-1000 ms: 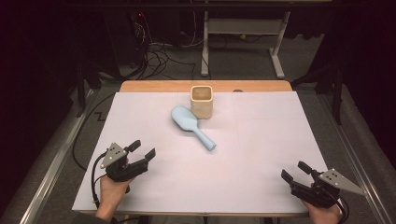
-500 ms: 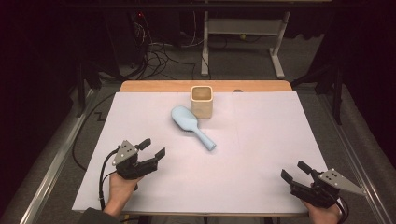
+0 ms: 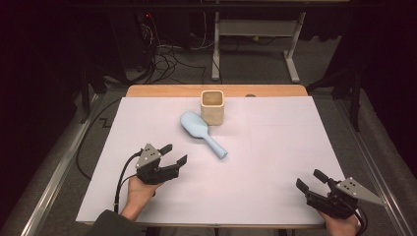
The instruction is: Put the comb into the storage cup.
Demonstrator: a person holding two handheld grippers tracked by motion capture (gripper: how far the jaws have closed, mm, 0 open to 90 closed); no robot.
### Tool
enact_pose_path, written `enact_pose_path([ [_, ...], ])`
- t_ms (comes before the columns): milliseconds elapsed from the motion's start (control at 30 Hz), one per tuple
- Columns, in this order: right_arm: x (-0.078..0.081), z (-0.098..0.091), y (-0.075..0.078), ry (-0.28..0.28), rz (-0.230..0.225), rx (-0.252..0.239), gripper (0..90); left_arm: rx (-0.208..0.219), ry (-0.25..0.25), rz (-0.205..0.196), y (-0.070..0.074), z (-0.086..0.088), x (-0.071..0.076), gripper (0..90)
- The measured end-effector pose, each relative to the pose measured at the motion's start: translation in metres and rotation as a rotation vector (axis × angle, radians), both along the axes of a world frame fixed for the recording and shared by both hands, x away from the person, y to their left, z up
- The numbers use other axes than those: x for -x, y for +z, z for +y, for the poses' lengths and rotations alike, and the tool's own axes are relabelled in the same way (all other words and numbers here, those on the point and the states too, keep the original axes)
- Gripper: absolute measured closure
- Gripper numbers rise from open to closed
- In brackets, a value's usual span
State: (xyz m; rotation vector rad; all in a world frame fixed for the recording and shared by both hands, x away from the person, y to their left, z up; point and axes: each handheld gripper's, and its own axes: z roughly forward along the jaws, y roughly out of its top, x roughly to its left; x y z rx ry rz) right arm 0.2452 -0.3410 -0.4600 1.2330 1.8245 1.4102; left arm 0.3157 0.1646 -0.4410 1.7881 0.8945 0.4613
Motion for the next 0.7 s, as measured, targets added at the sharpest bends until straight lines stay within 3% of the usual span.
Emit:
enact_pose_path([
  [700,0.0,-0.001,0.0,-0.01,0.001,-0.005,23.8,-0.007,-0.048,-0.006,0.011,-0.028,-0.015,32.2],
])
